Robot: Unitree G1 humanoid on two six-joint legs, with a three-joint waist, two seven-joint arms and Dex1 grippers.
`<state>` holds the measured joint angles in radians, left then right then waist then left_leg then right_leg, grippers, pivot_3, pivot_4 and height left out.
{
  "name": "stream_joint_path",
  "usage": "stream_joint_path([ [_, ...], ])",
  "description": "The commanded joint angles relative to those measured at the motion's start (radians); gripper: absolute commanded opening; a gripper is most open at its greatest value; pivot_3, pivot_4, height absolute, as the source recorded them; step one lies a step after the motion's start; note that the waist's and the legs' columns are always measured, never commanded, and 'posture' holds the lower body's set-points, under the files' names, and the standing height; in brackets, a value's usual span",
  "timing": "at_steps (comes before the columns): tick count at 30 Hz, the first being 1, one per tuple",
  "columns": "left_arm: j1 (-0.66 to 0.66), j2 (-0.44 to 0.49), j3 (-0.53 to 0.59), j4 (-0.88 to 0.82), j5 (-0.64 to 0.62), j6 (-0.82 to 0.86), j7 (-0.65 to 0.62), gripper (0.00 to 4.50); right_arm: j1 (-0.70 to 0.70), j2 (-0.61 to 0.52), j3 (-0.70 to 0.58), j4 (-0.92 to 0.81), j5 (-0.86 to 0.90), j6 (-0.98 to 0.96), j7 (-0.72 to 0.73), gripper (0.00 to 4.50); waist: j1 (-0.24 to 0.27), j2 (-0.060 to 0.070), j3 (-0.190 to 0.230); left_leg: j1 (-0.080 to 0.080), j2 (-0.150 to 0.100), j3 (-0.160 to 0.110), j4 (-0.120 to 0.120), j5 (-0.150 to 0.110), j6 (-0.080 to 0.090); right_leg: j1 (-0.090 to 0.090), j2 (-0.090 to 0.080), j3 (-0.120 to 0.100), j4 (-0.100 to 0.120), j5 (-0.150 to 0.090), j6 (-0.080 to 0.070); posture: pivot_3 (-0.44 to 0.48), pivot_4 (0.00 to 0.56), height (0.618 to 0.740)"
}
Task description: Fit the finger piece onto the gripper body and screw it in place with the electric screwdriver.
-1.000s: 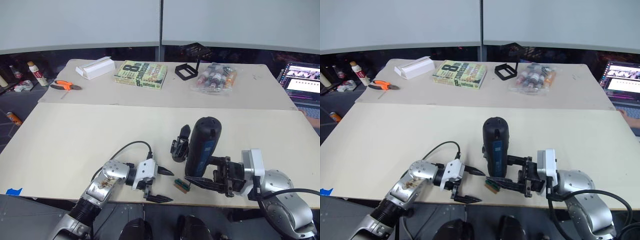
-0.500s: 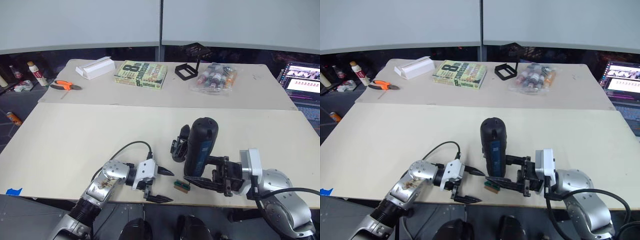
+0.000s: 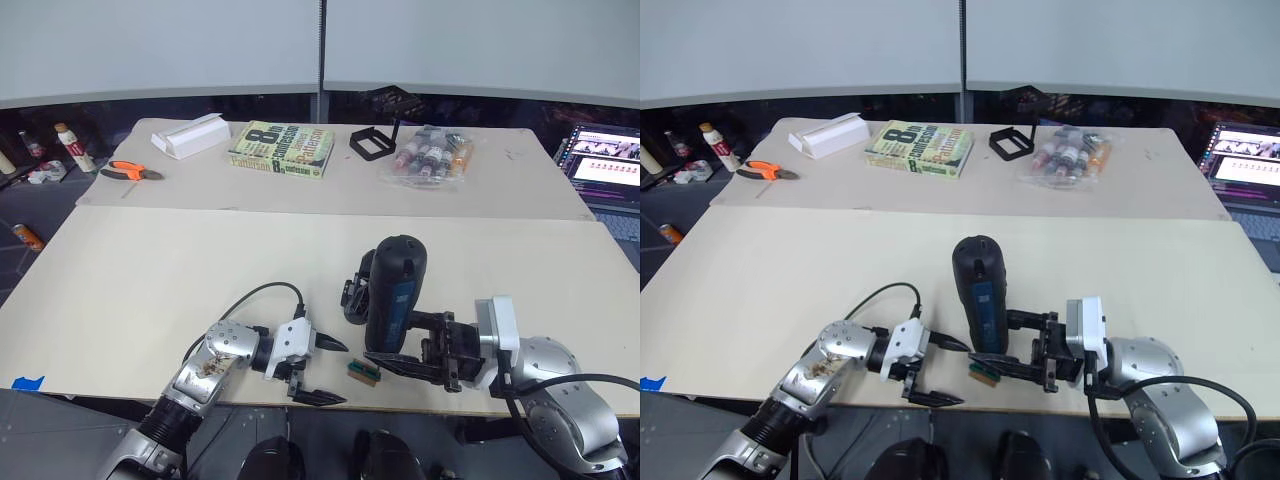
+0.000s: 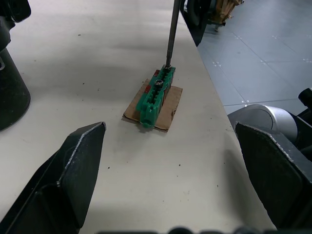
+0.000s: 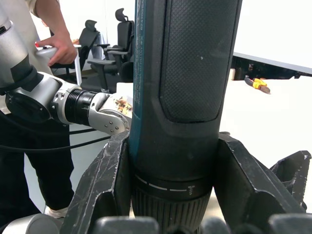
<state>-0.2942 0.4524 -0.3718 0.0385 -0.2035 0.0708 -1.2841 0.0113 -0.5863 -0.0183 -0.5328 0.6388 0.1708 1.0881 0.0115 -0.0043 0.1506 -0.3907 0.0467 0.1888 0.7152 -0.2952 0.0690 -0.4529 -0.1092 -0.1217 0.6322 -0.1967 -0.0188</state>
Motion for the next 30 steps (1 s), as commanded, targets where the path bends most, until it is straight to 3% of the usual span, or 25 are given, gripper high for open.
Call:
stream_joint_path([
  [1, -0.004, -0.003, 0.005, -0.022, -0.021, 0.008, 0.000, 4.50, -0.020, -0.007, -0.012, -0.027, 0.007, -0.021, 0.002, 1.93, 0.000, 0.000, 0.000, 0.000, 0.000, 0.000, 0.000, 0.000, 0.000, 0.000, 0.000, 0.000, 0.000, 0.000, 0.000, 0.000, 0.150, 0.740],
  [16, -0.009, 0.017, 0.037, -0.013, -0.033, -0.004, -0.004, 4.50, -0.065, -0.030, -0.087, -0.065, 0.113, 0.031, -0.050, 1.93, 0.000, 0.000, 0.000, 0.000, 0.000, 0.000, 0.000, 0.000, 0.000, 0.000, 0.000, 0.000, 0.000, 0.000, 0.000, 0.000, 0.150, 0.740],
  [30, 0.032, -0.006, 0.216, -0.133, -0.197, 0.094, 0.130, 4.50, -0.202, -0.106, -0.237, -0.038, 0.257, 0.136, -0.141, 1.93, 0.000, 0.000, 0.000, 0.000, 0.000, 0.000, 0.000, 0.000, 0.000, 0.000, 0.000, 0.000, 0.000, 0.000, 0.000, 0.000, 0.150, 0.740],
])
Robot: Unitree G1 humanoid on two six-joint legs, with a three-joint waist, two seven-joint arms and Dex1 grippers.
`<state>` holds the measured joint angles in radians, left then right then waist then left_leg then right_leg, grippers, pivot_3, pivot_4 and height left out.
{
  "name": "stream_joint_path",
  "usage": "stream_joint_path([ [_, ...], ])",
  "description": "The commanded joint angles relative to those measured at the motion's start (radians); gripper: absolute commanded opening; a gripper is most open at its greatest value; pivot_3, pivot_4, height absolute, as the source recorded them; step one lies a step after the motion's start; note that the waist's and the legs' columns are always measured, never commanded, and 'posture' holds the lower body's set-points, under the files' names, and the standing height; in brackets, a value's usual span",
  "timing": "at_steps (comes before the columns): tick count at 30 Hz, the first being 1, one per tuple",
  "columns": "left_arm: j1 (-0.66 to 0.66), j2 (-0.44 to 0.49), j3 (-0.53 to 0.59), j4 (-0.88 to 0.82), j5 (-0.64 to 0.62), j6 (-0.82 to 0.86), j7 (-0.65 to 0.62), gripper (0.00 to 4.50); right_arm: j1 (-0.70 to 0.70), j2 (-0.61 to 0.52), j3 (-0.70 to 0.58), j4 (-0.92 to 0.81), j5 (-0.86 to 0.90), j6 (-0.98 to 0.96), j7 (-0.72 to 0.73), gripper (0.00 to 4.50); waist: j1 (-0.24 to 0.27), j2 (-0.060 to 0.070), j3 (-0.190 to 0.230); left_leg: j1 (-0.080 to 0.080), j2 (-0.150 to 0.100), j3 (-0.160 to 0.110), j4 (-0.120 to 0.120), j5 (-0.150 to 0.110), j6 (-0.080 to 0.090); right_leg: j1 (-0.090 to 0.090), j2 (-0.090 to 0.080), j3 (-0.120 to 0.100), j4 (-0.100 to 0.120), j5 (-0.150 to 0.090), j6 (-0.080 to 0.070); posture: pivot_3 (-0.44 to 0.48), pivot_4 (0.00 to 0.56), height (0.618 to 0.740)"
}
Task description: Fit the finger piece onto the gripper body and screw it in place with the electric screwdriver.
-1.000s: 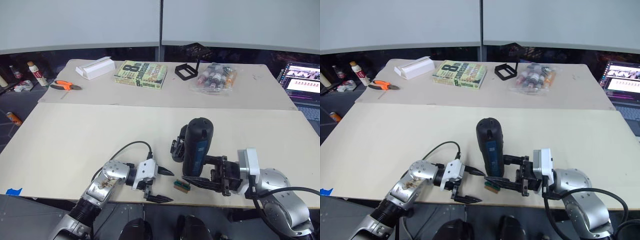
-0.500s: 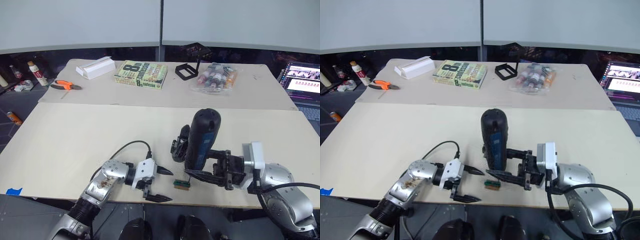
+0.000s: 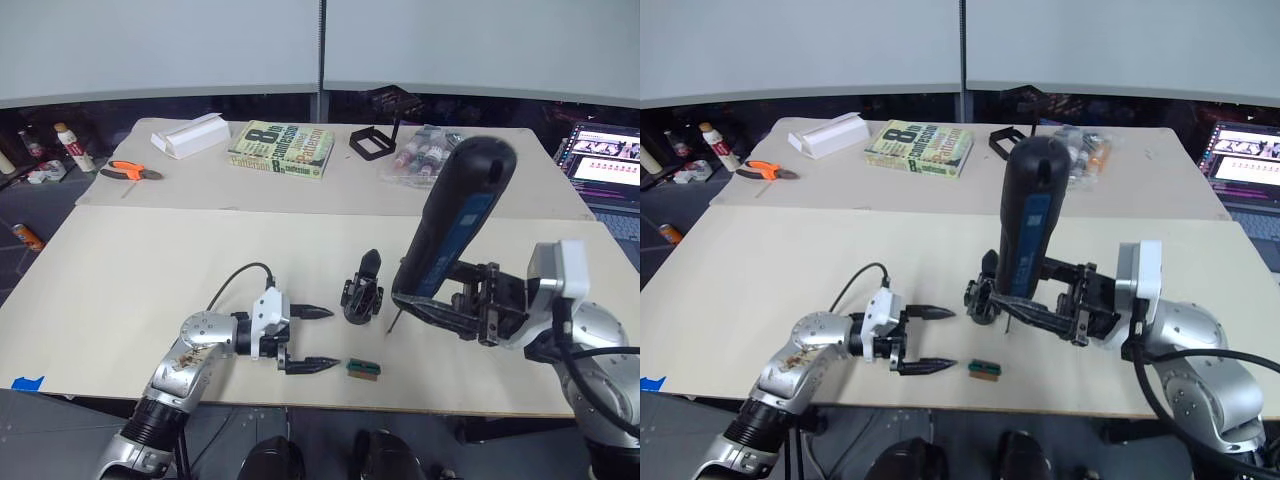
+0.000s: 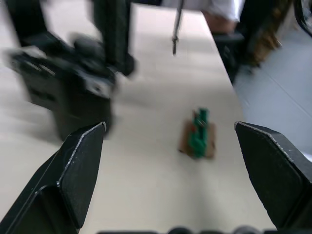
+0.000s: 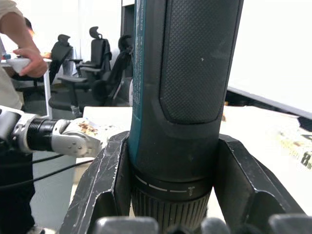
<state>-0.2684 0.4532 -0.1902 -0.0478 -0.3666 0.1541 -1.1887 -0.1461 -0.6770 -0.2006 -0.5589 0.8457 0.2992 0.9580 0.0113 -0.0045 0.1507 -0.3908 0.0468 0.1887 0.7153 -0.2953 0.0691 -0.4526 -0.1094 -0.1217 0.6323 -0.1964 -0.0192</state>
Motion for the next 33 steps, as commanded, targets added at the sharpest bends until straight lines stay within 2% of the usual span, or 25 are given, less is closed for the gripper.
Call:
stream_joint_path([
  [1, 0.009, -0.012, 0.047, -0.055, -0.039, 0.021, 0.057, 4.50, -0.070, -0.022, -0.058, 0.003, 0.054, 0.016, -0.014, 1.93, 0.000, 0.000, 0.000, 0.000, 0.000, 0.000, 0.000, 0.000, 0.000, 0.000, 0.000, 0.000, 0.000, 0.000, 0.000, 0.000, 0.150, 0.740],
  [6, 0.011, -0.027, 0.074, -0.081, -0.046, 0.077, 0.146, 4.50, -0.194, -0.020, -0.048, 0.086, 0.031, 0.035, -0.030, 1.93, -0.001, 0.000, 0.000, 0.000, 0.000, 0.000, 0.000, 0.000, 0.000, 0.000, 0.000, 0.000, 0.000, 0.000, 0.000, 0.000, 0.150, 0.740],
  [15, 0.011, -0.029, 0.065, -0.087, -0.031, 0.060, 0.175, 4.50, -0.345, 0.010, 0.004, 0.193, 0.026, 0.073, -0.012, 1.93, -0.001, 0.000, 0.000, 0.000, 0.000, 0.001, 0.000, 0.000, 0.000, 0.000, 0.000, 0.000, 0.000, 0.000, 0.000, 0.000, 0.150, 0.740],
  [33, -0.017, -0.055, 0.028, -0.069, 0.007, 0.060, 0.214, 4.50, -0.452, 0.121, 0.122, 0.216, -0.014, 0.149, -0.035, 1.93, -0.003, 0.000, 0.000, 0.000, 0.000, 0.002, 0.000, 0.000, 0.000, 0.000, 0.000, 0.000, 0.000, 0.000, 0.000, 0.000, 0.150, 0.740],
])
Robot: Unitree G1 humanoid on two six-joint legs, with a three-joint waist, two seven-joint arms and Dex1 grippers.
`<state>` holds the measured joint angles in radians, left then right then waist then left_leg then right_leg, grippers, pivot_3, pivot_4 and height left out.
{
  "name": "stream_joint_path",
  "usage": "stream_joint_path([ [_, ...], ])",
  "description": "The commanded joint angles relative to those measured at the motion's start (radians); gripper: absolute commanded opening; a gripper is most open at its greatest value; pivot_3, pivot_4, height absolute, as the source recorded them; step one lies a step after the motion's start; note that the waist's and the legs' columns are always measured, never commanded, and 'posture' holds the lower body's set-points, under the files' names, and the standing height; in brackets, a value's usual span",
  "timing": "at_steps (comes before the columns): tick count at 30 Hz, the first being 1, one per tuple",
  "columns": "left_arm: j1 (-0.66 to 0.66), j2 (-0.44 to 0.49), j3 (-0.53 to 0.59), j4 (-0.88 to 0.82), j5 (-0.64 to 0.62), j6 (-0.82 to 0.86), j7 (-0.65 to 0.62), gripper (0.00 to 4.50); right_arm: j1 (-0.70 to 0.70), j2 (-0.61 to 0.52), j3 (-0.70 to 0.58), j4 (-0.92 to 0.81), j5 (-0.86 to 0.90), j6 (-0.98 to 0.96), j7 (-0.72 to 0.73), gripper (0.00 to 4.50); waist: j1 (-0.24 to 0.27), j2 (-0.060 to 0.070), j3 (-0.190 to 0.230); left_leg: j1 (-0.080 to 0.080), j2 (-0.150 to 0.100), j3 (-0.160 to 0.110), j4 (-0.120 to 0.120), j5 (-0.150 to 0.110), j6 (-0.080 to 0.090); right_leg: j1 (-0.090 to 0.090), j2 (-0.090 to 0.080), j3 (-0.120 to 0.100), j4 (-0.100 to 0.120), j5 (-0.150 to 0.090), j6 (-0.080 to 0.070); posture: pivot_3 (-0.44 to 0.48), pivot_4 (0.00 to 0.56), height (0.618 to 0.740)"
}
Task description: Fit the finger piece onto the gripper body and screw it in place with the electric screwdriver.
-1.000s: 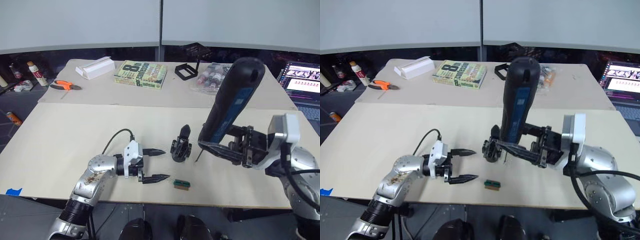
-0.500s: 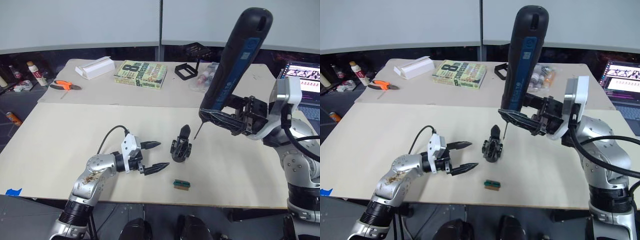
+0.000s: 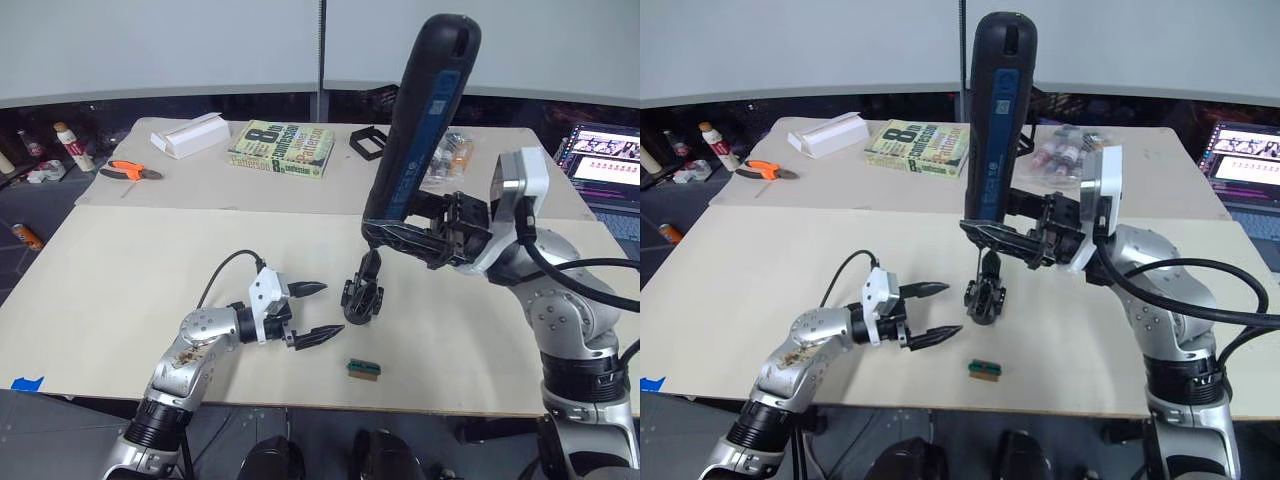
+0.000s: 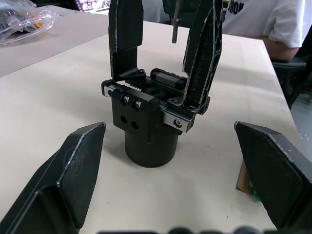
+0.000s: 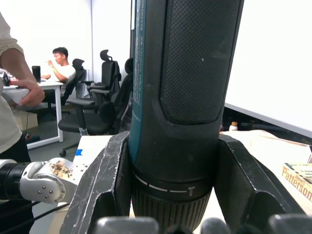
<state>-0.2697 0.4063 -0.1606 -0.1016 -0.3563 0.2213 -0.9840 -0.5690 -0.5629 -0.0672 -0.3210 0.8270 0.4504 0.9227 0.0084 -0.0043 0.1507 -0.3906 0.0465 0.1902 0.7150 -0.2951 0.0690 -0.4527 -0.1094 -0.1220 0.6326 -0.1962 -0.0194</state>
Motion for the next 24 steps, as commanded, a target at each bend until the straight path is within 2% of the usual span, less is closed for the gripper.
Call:
stream_joint_path([
  [1, -0.015, -0.009, -0.002, -0.016, -0.001, -0.006, 0.012, 4.50, -0.027, 0.009, -0.006, -0.021, 0.001, -0.002, 0.003, 1.93, 0.000, 0.000, 0.000, 0.000, 0.000, 0.000, 0.000, 0.000, 0.000, 0.000, 0.000, 0.000, 0.000, 0.000, 0.000, 0.000, 0.150, 0.740],
  [24, 0.004, -0.008, -0.014, -0.044, -0.002, 0.013, 0.039, 4.50, 0.031, 0.056, 0.020, 0.017, -0.089, -0.040, 0.074, 1.93, -0.003, 0.000, 0.000, 0.000, 0.000, 0.000, 0.000, 0.000, 0.000, 0.000, 0.000, 0.000, 0.000, 0.000, 0.000, 0.000, 0.150, 0.740],
])
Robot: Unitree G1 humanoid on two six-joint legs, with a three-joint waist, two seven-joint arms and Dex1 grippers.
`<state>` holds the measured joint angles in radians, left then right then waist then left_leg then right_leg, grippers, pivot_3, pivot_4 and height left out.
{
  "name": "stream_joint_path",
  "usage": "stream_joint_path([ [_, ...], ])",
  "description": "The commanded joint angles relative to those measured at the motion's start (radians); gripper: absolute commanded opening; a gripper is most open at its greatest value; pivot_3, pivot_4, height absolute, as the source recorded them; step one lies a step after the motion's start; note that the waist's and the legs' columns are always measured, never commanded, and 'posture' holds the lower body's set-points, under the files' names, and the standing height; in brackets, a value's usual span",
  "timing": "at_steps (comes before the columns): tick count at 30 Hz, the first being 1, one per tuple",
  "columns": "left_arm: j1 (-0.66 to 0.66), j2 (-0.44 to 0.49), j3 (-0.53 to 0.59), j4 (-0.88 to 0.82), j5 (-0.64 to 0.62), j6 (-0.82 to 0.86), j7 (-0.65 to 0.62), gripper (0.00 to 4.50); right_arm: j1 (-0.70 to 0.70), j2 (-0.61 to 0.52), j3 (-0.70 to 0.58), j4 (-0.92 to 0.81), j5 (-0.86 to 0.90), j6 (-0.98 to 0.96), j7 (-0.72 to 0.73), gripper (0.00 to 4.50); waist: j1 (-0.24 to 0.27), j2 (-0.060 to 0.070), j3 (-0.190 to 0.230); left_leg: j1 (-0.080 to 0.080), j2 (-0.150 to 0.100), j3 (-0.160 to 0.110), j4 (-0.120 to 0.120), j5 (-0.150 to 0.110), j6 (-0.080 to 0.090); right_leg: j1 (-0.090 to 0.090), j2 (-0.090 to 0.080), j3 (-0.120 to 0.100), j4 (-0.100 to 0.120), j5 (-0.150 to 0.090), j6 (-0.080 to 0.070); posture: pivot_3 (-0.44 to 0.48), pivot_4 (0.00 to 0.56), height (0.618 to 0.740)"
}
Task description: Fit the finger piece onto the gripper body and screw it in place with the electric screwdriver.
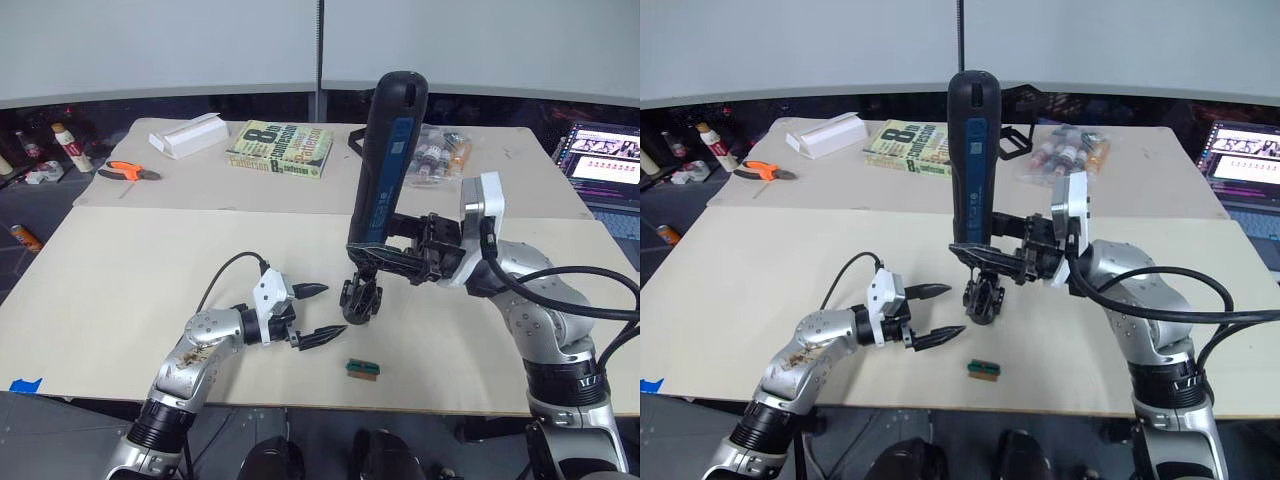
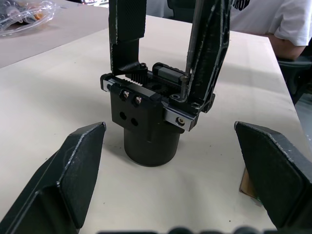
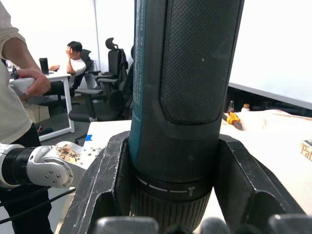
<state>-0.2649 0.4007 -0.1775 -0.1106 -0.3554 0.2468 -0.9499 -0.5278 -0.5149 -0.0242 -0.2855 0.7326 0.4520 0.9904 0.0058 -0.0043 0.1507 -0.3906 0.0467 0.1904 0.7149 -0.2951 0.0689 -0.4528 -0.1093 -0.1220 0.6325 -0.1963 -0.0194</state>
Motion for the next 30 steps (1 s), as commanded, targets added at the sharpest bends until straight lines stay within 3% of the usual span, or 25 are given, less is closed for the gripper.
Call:
stream_joint_path([
  [1, 0.001, -0.002, 0.003, -0.035, -0.002, -0.013, 0.004, 4.50, -0.011, 0.010, -0.025, -0.016, 0.001, -0.044, 0.008, 1.93, 0.000, 0.000, 0.000, 0.000, 0.000, 0.000, 0.000, 0.000, 0.000, 0.000, 0.000, 0.000, 0.000, 0.000, 0.000, 0.000, 0.150, 0.740],
  [30, 0.014, -0.002, -0.001, -0.025, -0.003, -0.021, -0.009, 4.50, -0.039, 0.026, -0.060, -0.004, -0.005, -0.047, 0.007, 1.93, -0.001, 0.000, 0.000, 0.000, 0.000, 0.000, 0.000, 0.000, 0.000, 0.000, 0.000, 0.000, 0.000, 0.000, 0.000, 0.000, 0.150, 0.740],
])
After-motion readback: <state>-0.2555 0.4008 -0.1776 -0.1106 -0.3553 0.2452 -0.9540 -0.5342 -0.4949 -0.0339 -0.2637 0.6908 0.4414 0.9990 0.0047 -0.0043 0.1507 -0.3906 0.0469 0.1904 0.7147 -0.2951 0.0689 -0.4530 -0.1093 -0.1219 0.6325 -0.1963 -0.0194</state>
